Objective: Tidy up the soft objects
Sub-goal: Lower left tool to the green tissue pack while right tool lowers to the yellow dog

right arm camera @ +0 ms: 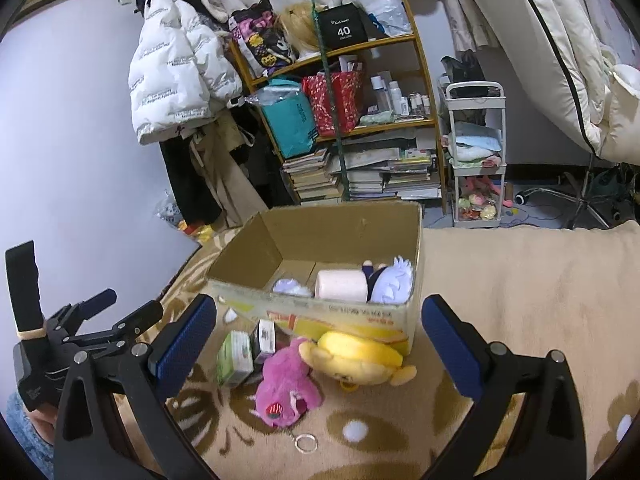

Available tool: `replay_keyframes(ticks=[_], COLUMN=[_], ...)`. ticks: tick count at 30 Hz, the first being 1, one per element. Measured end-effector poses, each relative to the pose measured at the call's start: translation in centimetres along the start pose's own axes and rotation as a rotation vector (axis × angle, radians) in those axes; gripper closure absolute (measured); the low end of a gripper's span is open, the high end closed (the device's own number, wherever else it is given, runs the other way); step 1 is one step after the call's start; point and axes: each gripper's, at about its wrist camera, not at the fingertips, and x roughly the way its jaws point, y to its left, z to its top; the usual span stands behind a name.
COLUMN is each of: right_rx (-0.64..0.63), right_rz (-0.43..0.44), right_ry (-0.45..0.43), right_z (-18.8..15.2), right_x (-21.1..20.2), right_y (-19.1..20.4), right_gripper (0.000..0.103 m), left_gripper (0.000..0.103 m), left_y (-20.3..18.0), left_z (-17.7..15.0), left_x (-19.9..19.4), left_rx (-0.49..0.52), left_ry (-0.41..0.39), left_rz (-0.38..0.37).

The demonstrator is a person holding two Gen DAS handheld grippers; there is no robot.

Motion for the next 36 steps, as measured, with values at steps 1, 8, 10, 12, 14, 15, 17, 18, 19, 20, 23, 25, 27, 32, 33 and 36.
replay_keyframes(ticks=[1,8,10,12,14,15,17,18,19,20,23,25,27,32,33,36], right_rx=[0.002,-0.011,-0.019,-0.021,-0.019,-0.014,-0.004,0.002,0.009,0.014,0.035,0.043,0.045,0.053,0.055,0.062], right_rz=[-0.002,0.004,-0.001,-0.003,-0.009,-0.013,-0.016,-0.019,-0.023,-0.028,-0.043,-0.047,-0.053,-0.064,-0.067,-0.073], right_ry=[0.004,0.046,0.058,0.071,0.078,0.082,0.087,0.09,0.092,0.093,0.103,0.116,0.13,0.16,0.168,0.189], right_z=[-0.2,-1.3,-1.6,-1.7,-1.7,-1.8,-1.8,-1.8,-1.7,-1.8,-1.8,-1.8,-1.8,-2.0,-2.1,-2.3], right_x=[-0.1,0.4,0.8,1.2,1.5,1.7,2.0,2.2,2.4,2.5,3.3,3.9,4.6,6.0,6.4,7.1], right_y=[0.1,0.7,0.8,0.7,0.6,0.4,0.1,0.0,-0.2,-0.3,-0.8,-1.1,-1.3,-1.6,-1.7,-1.9], right_gripper=[0.0,0.0,0.0,0.0,0.0,0.0,0.0,0.0,0.0,0.0,0.0,0.0,0.0,0.0,0.0,0.0], left_gripper=[0.005,0.005,0.005,0.005,0.005,0.005,0.005,0.005,0.005,0.005,0.005,0.005,0.005,0.005,0.005,0.005], left_y=[0.1,0.3,0.3,0.1,0.0,-0.1,-0.1,-0.2,-0.2,-0.3,-0.5,-0.7,-0.7,-1.4,-1.5,-1.7], left_z=[-0.2,-0.4,-0.5,-0.7,-0.9,-0.9,-1.0,-1.0,-1.1,-1.1,-1.3,-1.5,-1.6,-1.9,-1.9,-2.2], left_x=[-0.2,0.1,0.4,0.7,1.0,1.2,1.5,1.7,1.9,2.0,2.7,3.3,3.7,4.8,5.0,5.8], left_rx=[-0.004,0.008,0.012,0.02,0.025,0.025,0.03,0.033,0.037,0.041,0.052,0.051,0.05,0.08,0.082,0.081], left_ry=[0.0,0.032,0.044,0.051,0.059,0.063,0.068,0.07,0.071,0.072,0.084,0.096,0.104,0.102,0.106,0.126], left_rz=[0.008,0.012,0.007,0.015,0.011,0.01,0.009,0.01,0.008,0.008,0.003,-0.001,-0.011,-0.024,-0.028,-0.041])
